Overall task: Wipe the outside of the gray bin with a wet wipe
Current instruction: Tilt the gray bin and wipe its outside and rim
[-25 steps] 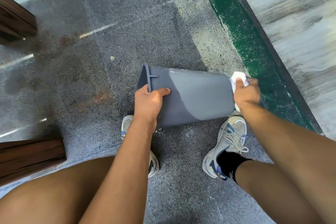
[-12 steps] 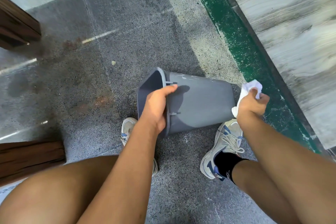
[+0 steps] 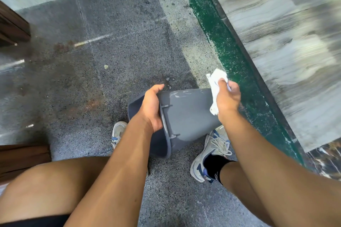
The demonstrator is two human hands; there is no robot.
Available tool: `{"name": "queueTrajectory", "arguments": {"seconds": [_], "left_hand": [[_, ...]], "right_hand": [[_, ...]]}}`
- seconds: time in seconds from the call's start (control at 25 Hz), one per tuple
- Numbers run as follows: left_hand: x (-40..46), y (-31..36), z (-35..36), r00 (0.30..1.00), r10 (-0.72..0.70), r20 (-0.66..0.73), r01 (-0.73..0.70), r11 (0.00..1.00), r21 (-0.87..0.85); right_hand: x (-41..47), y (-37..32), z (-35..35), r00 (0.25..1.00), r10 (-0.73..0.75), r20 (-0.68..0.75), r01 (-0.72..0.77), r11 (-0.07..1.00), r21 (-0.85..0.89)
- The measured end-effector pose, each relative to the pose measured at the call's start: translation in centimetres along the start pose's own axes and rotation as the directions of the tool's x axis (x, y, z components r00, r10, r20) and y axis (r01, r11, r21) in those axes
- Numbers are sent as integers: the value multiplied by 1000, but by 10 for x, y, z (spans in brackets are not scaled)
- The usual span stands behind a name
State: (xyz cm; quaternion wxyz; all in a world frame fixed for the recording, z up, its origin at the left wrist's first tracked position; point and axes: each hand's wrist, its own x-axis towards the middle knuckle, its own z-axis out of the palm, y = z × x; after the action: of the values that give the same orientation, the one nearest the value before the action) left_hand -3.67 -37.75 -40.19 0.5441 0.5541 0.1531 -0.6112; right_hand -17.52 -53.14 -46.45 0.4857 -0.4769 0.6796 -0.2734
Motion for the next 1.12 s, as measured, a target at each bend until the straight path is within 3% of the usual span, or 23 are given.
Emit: {"name": "queueTrajectory", "arguments": {"seconds": [0.24,0.48,0.6,0.76,0.96,1.12], "left_hand": [[3,-14,-1,991,127,49,-115,975,-189],[8,-15,-6,976,217,8,-205,934,-292],[10,-15,-3,974,223,-24,-220,931,-292],[11,-10,3,964,252,-88,-266,939,-218],[9,-5,-3,960,279,-10,-266,905,-333],[4,-4,-4,952,306,-16,-297,910,-288]], "right_hand": [[-27,-44,8,951,-252,181,284,943,-176],[-26,-46,12,923,-318,215,355,921,-159],[-43,-32,26,839,-377,392,488,841,-234],[-85,-21,51,678,-500,539,659,738,-143],[-106,-27,62,711,-502,492,639,753,-154],[-111,-36,66,722,-468,510,633,743,-215]]}}
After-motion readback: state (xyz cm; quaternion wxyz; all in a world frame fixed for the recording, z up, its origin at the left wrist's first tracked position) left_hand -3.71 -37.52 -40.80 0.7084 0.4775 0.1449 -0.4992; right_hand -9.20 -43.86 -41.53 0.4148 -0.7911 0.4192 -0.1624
